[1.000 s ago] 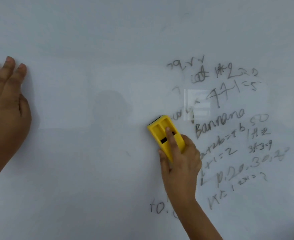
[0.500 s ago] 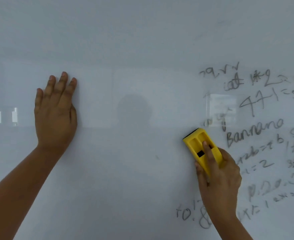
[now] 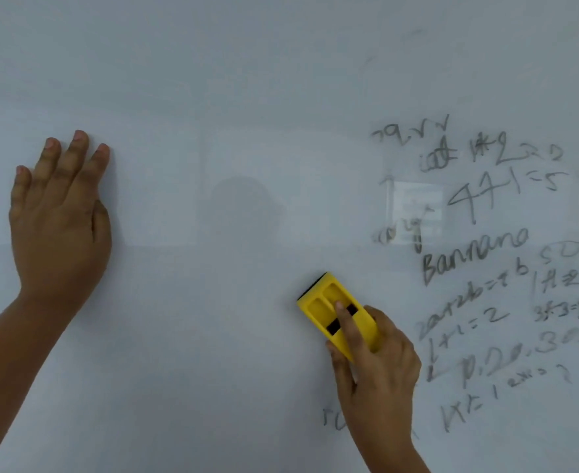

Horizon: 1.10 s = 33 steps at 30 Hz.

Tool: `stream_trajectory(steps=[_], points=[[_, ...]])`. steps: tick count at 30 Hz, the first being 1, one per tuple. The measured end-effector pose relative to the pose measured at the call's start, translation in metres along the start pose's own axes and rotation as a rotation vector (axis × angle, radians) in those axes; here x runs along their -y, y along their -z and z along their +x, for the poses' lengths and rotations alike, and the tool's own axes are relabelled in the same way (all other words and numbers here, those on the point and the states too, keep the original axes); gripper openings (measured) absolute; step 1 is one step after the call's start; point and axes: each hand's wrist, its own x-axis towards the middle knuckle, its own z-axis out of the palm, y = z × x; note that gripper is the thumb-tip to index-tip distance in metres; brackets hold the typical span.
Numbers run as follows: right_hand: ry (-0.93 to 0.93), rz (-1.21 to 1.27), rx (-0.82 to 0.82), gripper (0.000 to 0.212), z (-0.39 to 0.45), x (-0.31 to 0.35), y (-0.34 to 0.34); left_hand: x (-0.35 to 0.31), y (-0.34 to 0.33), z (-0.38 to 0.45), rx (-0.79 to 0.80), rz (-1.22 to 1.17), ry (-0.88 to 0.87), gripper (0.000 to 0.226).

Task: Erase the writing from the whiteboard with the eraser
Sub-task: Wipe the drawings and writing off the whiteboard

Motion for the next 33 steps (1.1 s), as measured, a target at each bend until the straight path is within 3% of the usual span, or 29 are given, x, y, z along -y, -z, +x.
stream_trajectory(steps=[3,8,11,13,15,20,27,33], points=[[-0.108,-0.028,-0.1,0.052,0.03,-0.037,0.014,0.01,-0.012,-0.005,-0.025,-0.002,-0.039,0.05],[-0.292,-0.011,-0.211,0.061,0.094,-0.045,0.023,-0.012,-0.026,-0.017,0.005,-0.05,0.121,0.057],[-0.163,0.005,-0.153,0.058,0.08,-0.024,0.016,-0.08,-0.025,-0.015,-0.004,0.028,-0.232,0.055],[-0.067,-0.023,-0.068,0.055,0.063,-0.027,0.018,-0.121,-0.026,0.0,0.01,0.037,-0.352,0.053],[-0.079,-0.055,-0.041,0.057,0.062,-0.049,0.029,-0.154,-0.034,0.009,0.061,0.001,-0.297,0.053],[-0.315,-0.06,-0.163,0.063,0.109,-0.094,0.044,-0.192,-0.057,-0.005,0.074,0.052,-0.193,0.053],[-0.026,-0.088,-0.029,0.056,0.071,-0.08,0.037,-0.19,-0.06,-0.006,0.026,0.049,-0.18,0.051],[-0.325,-0.028,-0.203,0.062,0.139,-0.091,0.041,-0.192,-0.059,-0.007,0.016,0.063,-0.168,0.05]])
